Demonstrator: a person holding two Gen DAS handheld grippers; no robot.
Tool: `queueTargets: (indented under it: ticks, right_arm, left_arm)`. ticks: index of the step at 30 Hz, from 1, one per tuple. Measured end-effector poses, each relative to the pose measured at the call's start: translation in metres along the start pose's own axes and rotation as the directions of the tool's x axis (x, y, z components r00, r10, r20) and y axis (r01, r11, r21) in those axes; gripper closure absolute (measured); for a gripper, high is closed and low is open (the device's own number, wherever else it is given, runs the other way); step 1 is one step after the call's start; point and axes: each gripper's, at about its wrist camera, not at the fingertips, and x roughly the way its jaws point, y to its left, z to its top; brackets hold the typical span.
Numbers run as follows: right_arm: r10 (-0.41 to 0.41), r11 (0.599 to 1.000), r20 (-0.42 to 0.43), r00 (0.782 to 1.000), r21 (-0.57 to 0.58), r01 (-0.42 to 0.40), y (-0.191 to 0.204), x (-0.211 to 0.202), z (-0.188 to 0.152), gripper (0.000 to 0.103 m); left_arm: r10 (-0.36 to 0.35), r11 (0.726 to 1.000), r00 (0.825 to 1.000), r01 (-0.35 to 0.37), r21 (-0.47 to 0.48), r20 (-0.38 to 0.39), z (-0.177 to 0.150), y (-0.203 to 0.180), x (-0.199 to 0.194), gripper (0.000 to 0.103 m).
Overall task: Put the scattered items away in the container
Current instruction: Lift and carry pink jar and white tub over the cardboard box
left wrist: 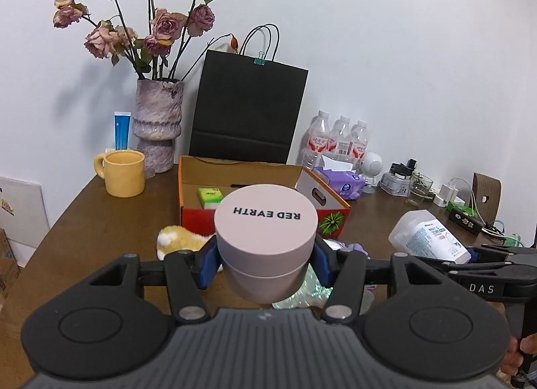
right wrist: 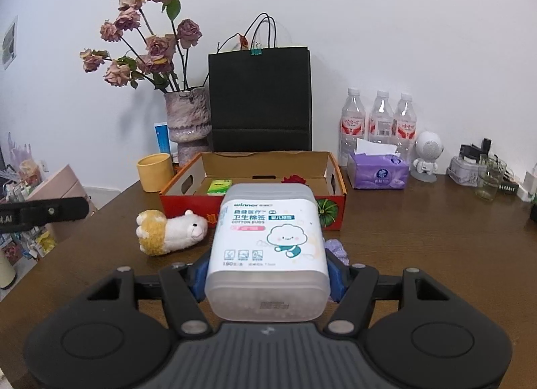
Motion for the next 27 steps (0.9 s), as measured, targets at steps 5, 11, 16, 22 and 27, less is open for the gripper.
queueTargets:
  ticks: [5,11,16,22,27]
  right_arm:
    - [0.016,1.000,-0.015,1.000,0.004,-0.016,-0.001,0.010,0.016,0.040]
    - [0.010,1.000,-0.019,1.000,-0.016,-0.010,-0.002,0.018,0.038,0.040]
    - [0.001,1.000,-0.018,1.000,-0.023,-0.002,-0.002,0.029,0.058,0.040]
    - [-0.014,0.999,-0.008,1.000,-0.043,0.014,0.001,0.043,0.078,0.040]
    - [-0.044,0.998,0.000,0.999,-0.046,0.044,0.000,0.058,0.096,0.040]
  left_arm:
    - [-0.015,1.000,1.000,0.015,-0.023,-0.021,0.012,0.004,0.011,0.047]
    - [-0.008,1.000,1.000,0.008,-0.005,-0.026,0.031,0.003,0.021,0.047]
    - [-0.001,1.000,1.000,0.001,0.003,-0.022,0.052,-0.001,0.031,0.047]
    - [-0.002,1.000,0.999,0.002,-0.015,-0.039,0.075,-0.006,0.051,0.047]
    - [0.022,1.000,0.999,-0.022,-0.013,-0.040,0.091,-0.011,0.070,0.047]
